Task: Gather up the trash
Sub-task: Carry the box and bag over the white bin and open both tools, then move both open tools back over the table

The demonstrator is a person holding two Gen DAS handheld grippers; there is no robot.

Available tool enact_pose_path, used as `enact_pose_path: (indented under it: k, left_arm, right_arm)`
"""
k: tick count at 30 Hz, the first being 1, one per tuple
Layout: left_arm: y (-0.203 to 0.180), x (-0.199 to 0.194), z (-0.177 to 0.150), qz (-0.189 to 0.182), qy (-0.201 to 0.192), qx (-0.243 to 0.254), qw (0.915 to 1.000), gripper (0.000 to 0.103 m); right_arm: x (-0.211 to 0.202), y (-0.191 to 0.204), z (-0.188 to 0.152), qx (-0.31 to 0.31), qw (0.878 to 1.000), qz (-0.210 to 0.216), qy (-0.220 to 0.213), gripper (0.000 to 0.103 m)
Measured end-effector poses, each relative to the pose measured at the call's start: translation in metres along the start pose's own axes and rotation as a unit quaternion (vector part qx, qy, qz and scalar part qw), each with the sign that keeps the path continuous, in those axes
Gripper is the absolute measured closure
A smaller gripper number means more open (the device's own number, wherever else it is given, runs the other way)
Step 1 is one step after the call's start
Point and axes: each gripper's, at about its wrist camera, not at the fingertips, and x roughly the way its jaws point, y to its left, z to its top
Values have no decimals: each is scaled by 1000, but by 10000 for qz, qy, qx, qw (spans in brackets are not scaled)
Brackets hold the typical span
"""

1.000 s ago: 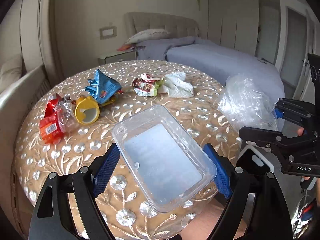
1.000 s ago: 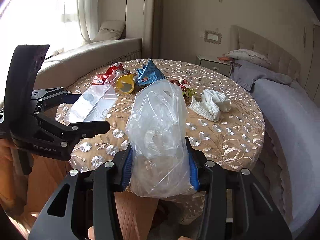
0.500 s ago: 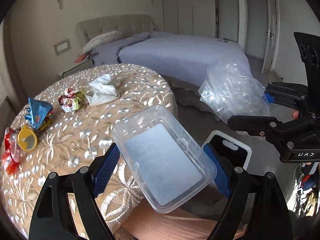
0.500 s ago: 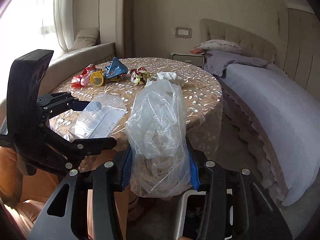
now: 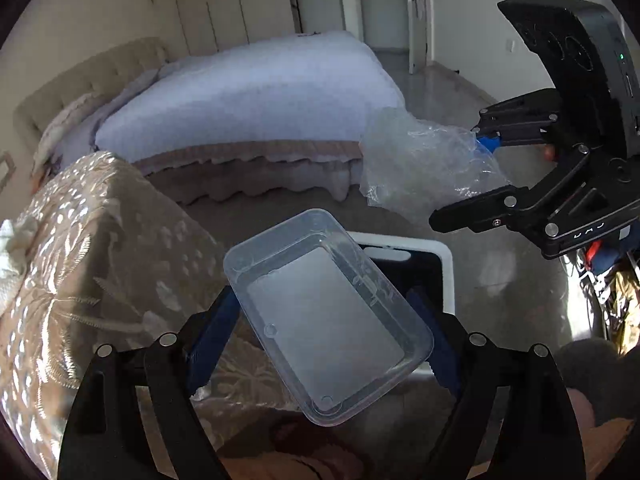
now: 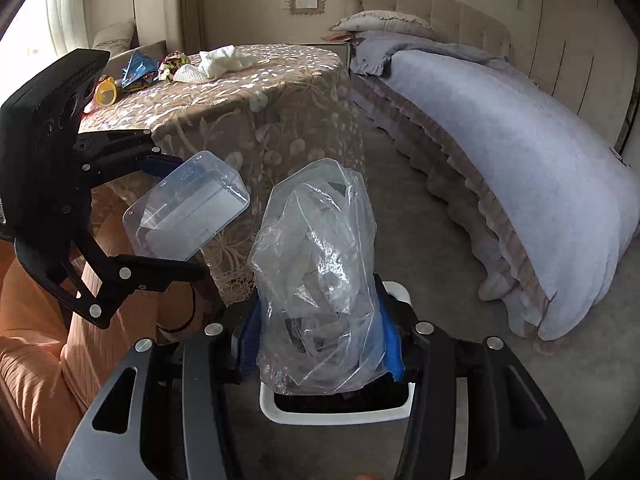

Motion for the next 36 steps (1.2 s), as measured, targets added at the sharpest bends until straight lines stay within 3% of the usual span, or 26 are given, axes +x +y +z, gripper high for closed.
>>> enact_pose_path:
  k: [5, 9, 10, 11, 12, 16, 22, 36]
  left_arm:
    - [-11, 51, 8, -677, 232, 536, 9960, 20]
    - [-13, 77, 18, -991, 339, 746, 9917, 19]
    - [-13, 83, 20, -1080, 395, 779, 9903, 19]
    - [-13, 87, 18, -1136, 457, 831, 9890, 16]
    - [-14, 92, 18, -1111, 484, 904, 9885, 4]
    - [-18, 109, 16, -1125, 684, 1057, 9856, 4]
    - [-22, 105, 17, -1160, 654, 1210, 9837, 4]
    - [-10, 42, 29, -972, 23, 931, 9909, 4]
  right_arm:
    - [27, -31, -22, -100, 9990, 92, 429, 53]
    - [47, -45, -32, -284, 9968, 138, 733, 48]
    - [51, -48, -34, -283, 9961, 213, 802, 32]
    - [54, -53, -36, -254, 9960, 228, 829, 8]
    - [56, -57, -37, -219, 9965, 158, 795, 3]
    - [63, -70, -40, -131, 9946, 271, 996, 4]
    - [60, -68, -40, -179, 9940, 329, 1030, 4]
    - [28, -36, -5, -614, 9959, 354, 566, 4]
